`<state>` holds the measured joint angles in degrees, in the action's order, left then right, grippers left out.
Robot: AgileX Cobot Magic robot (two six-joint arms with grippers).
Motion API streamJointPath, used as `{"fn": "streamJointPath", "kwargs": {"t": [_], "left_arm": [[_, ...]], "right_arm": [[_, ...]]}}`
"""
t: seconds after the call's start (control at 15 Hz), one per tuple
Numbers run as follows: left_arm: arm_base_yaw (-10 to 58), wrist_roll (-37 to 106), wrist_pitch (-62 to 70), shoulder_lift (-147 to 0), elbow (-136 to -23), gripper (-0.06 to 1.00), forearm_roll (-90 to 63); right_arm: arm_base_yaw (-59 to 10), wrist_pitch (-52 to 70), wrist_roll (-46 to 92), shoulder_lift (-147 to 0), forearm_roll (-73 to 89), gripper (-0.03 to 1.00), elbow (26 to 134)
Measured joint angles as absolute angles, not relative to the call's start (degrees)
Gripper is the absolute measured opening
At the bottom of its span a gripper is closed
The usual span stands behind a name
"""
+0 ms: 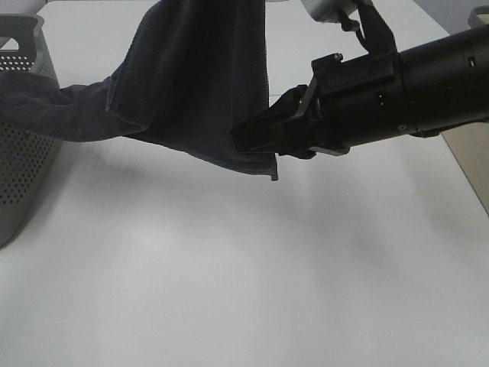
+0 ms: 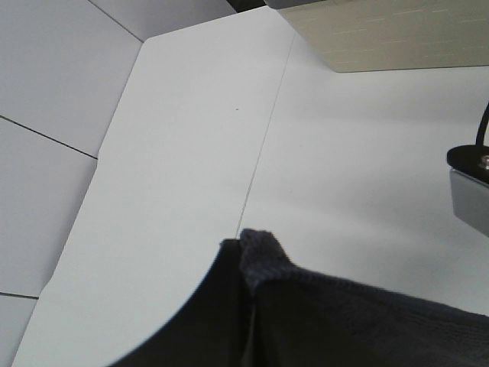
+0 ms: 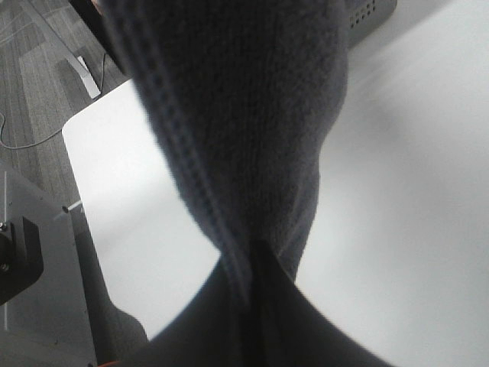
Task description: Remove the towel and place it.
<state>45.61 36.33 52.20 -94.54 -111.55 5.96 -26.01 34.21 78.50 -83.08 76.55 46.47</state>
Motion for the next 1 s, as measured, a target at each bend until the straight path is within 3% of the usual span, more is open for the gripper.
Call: {"fn": "streamJointPath", "kwargs": {"t": [0.2, 0.27, 0.4, 0.73, 1.0], "left_arm": [[45.6, 36.3, 52.1, -94.5, -111.6, 0.0, 6.0], [45.6, 36.3, 51.6, -94.5, -111.6, 0.0, 6.0], [45.6, 36.3, 48.9, -94.5, -111.6, 0.0, 7.6], [45.6, 35.4, 37.0, -94.5, -111.6, 0.0, 13.1], [41.2, 29.8, 25.9, -94.5, -111.6, 0.0, 16.4]], "right_arm": [[-26.0, 36.6, 54.0, -83.1, 54.9, 0.01, 55.2], [-26.0, 40.5, 40.2, -83.1, 43.0, 0.01, 61.5], [-26.0, 47.8, 26.8, -83.1, 27.5, 0.01, 71.2], [-26.0, 63.0, 16.2, -83.1, 0.0, 0.01, 94.8], [-26.0, 63.3, 15.0, -83.1, -9.7, 0.01, 101.1]]}}
